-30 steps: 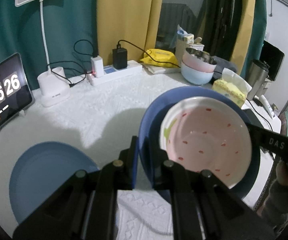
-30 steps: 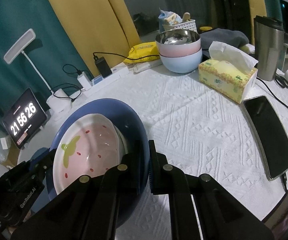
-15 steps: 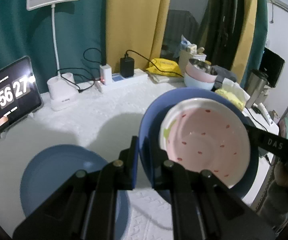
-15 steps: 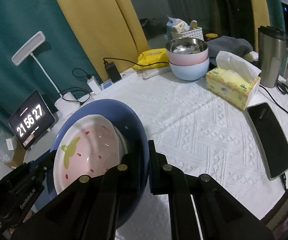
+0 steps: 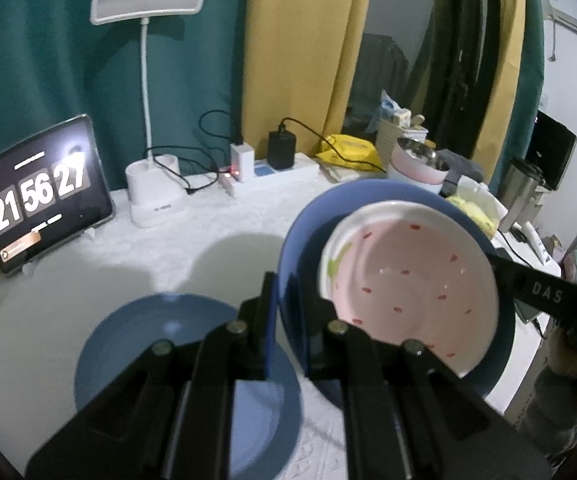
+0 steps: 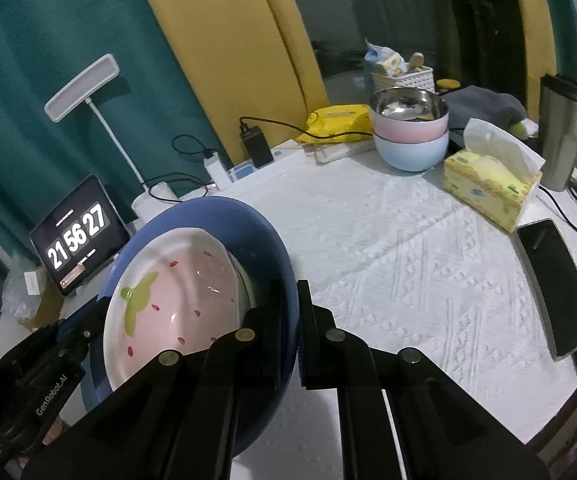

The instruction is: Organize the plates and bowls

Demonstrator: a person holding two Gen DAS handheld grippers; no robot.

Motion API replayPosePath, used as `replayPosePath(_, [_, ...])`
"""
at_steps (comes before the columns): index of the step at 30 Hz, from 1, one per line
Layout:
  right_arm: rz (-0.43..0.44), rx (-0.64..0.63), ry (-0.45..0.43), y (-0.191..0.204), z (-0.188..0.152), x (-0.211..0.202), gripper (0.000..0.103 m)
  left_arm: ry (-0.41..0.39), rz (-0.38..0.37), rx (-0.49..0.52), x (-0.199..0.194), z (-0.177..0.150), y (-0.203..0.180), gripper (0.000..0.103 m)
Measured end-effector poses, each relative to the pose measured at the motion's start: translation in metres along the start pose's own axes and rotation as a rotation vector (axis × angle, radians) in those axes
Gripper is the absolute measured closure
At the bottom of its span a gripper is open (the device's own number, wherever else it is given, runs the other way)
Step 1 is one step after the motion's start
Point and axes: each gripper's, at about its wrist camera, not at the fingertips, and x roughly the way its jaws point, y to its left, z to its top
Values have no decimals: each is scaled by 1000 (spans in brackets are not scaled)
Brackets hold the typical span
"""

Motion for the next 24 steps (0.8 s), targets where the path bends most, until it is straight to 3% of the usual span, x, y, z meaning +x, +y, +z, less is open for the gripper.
replayPosePath(24, [56,-90,26,65,-3,16,95,-22,60,-82,-24,-8,60,95])
